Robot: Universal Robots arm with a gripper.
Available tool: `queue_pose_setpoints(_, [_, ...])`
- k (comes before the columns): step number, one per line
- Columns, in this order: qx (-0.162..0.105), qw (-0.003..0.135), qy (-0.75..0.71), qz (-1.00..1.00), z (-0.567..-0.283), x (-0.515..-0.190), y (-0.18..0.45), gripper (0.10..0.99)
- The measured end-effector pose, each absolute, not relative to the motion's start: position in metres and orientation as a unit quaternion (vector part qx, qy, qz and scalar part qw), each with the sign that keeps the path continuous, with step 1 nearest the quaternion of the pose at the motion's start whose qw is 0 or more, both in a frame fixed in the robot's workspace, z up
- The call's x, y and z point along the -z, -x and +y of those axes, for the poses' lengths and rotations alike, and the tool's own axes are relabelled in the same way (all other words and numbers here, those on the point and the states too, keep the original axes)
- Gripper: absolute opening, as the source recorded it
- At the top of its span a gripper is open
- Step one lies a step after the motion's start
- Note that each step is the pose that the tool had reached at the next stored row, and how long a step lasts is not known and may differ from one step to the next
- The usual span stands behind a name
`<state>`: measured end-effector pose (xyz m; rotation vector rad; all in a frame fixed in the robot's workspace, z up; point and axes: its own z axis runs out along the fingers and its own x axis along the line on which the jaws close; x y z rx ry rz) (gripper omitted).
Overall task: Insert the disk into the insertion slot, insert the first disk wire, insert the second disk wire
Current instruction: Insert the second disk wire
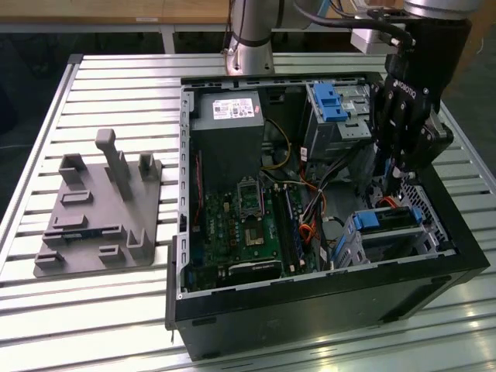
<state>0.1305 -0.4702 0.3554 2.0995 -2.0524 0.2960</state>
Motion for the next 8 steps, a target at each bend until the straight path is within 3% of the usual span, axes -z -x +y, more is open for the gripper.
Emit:
queue_pose_setpoints(4, [-0.124,0.119,-0.705,-0.688,-0.464,-0.3543,-0.1307,0.388])
queue_pose_setpoints(8, [-0.134,0.131,-0.703,-0.686,-0.4601,-0.3503,-0.1307,0.388])
